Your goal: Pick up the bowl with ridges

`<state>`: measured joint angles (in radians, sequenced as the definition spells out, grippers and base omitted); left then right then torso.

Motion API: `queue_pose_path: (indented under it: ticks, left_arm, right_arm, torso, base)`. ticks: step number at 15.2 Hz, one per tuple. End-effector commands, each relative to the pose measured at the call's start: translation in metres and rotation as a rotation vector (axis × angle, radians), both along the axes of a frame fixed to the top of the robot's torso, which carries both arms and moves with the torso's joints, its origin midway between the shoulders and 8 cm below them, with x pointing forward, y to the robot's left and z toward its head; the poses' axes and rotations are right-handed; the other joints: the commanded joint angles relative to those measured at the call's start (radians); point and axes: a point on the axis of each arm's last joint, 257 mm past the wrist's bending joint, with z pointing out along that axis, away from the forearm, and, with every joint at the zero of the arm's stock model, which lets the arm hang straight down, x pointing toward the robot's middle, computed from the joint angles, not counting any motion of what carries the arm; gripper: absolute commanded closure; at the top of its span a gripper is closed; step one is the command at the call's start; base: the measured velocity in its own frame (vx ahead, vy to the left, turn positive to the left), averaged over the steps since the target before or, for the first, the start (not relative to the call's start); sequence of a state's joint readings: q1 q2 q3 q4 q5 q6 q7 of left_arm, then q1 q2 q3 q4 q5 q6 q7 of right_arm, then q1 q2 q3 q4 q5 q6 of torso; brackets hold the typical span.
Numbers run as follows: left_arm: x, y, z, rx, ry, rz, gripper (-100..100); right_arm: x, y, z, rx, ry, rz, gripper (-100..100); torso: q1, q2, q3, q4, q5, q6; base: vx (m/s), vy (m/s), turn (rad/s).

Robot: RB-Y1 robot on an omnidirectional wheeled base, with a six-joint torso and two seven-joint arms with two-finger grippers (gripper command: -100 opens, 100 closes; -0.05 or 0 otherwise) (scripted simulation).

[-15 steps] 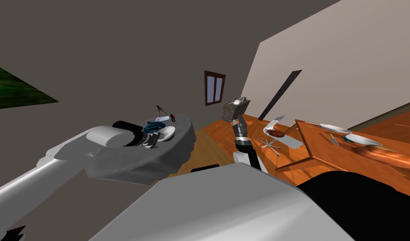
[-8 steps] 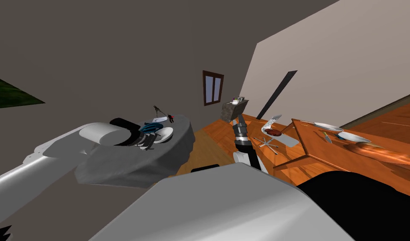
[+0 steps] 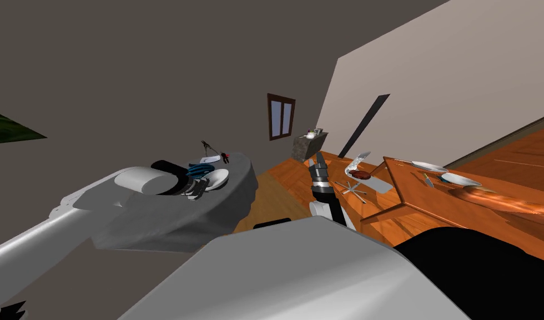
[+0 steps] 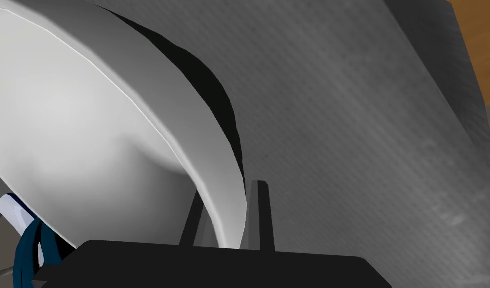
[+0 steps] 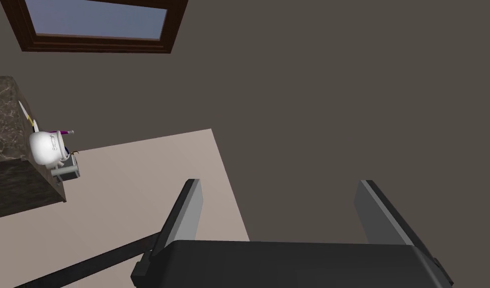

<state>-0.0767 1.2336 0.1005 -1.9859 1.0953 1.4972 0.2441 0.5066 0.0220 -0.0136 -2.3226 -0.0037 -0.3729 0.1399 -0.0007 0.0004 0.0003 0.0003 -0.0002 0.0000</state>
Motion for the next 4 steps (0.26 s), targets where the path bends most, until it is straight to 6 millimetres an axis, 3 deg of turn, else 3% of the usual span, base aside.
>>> queue_pose_path:
  ticks: [1,2,4]
  left_arm:
    - [0.000,0.000,0.000,0.000,0.000,0.000,100]
    - [-0.003,-0.006,0.014,0.002,-0.002,-0.011,100]
    - [-0.001,-0.005,0.011,0.001,-0.002,-0.010,100]
  right_arm:
    - [0.000,0.000,0.000,0.000,0.000,0.000,0]
    - [0.000,0.000,0.000,0.000,0.000,0.000,0]
    - [0.000,0.000,0.000,0.000,0.000,0.000,0]
  torso:
    - [0.000,0.000,0.000,0.000,0.000,0.000]
    - [0.000,0.000,0.000,0.000,0.000,0.000]
    - [-0.001,0.002,0.001,0.001,-0.001,-0.001]
  base:
    - [0.000,0.000,0.000]
    - [-0.003,0.003,0.077]
    - [0.000,0.005,0.071]
